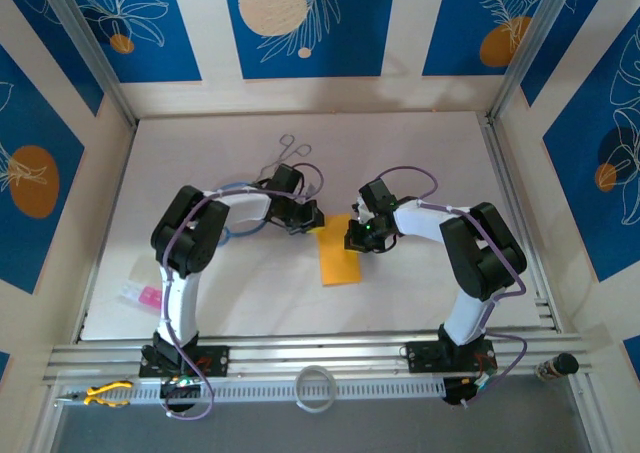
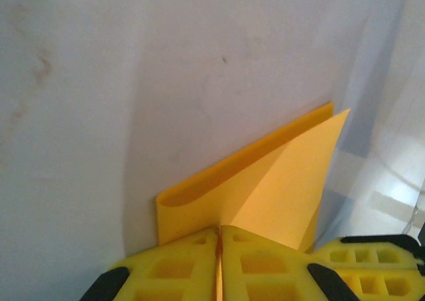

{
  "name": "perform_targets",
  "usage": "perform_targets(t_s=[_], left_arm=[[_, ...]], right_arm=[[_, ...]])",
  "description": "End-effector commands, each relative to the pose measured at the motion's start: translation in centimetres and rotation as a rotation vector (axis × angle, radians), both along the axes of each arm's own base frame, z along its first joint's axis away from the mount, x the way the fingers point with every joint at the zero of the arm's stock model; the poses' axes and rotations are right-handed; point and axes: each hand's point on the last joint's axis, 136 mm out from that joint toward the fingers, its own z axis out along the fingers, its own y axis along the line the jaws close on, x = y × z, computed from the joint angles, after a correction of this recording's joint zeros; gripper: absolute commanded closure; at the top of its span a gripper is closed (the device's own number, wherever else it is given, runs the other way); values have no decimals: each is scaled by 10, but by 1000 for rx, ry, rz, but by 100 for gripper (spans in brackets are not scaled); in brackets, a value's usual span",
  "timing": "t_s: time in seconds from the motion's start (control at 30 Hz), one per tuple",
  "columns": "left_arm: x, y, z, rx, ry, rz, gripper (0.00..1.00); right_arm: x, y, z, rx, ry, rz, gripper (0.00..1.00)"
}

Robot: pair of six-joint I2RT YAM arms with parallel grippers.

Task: Fold a paper plane with a square sheet of paper (pick it up from the middle)
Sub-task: First fold the square sheet of paper in half at the center of the table.

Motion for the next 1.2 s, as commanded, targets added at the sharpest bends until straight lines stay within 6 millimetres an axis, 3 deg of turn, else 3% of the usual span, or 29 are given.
perform_targets(t_s=[0.0, 0.77, 1.17], left_arm=[[25, 33, -22, 122, 15, 110, 88], [59, 48, -24, 231, 1, 244, 90], [70, 42, -10, 212, -23, 252, 90]], right_arm=[[-36, -48, -40, -230, 137, -28, 100], [-36, -48, -40, -230, 135, -26, 100], [-36, -48, -39, -227, 132, -25, 100]])
